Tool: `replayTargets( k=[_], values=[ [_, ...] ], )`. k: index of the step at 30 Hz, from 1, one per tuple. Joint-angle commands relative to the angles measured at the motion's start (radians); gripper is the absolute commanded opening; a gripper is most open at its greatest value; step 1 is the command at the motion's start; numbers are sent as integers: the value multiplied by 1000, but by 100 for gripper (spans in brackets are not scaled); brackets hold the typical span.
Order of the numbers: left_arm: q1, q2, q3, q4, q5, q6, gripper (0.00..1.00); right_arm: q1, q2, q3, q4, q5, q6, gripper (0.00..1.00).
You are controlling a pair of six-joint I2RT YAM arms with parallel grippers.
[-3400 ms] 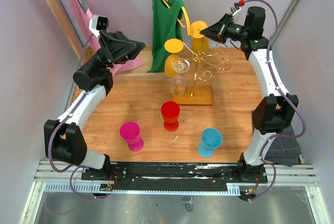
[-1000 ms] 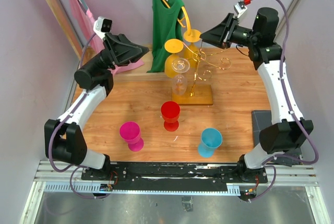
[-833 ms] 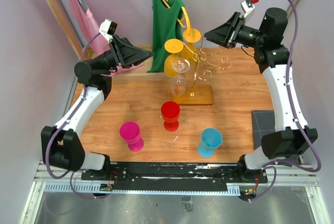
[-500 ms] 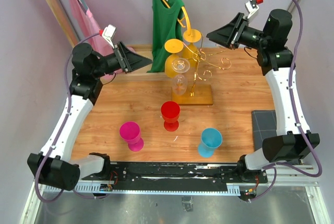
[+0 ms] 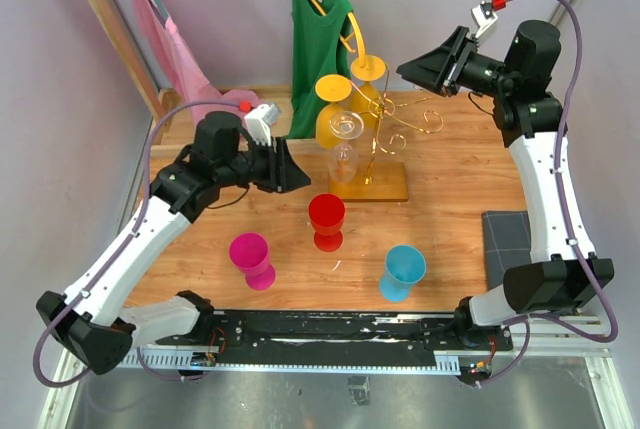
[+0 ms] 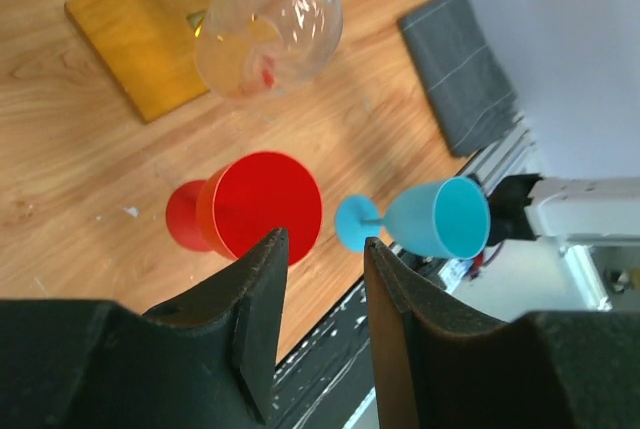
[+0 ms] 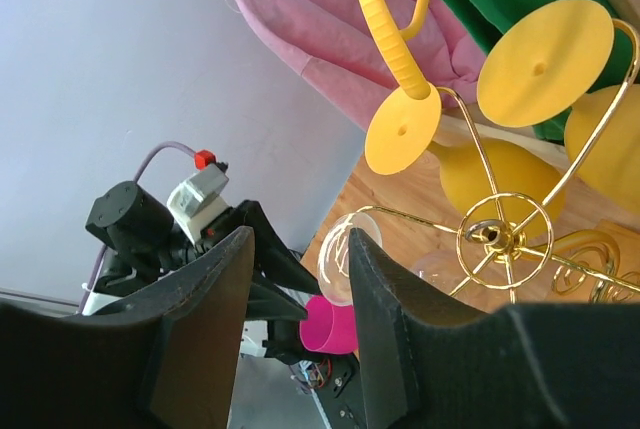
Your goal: Place the wine glass upside down on the wine glass rack
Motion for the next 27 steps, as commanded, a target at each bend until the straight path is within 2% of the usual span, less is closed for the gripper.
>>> replayTargets(
  k=[1, 5, 10, 18, 27],
  values=[
    [-107, 25, -7, -73, -226, 56, 41, -13, -31, -25, 15, 9, -14, 44],
    [-181, 69, -17, -101, -348, 57, 42, -12, -35, -35, 17, 11, -15, 44],
    [-218, 120, -28, -113, -437, 54, 43, -12, -34, -44, 22, 13, -12, 44],
    [-256, 186, -33, -102, -512, 38, 42, -12, -34, -51, 25, 13, -13, 45],
    [-274, 223, -79, -49, -526, 19, 41, -12, -32, -57, 30, 12, -12, 45]
  ],
)
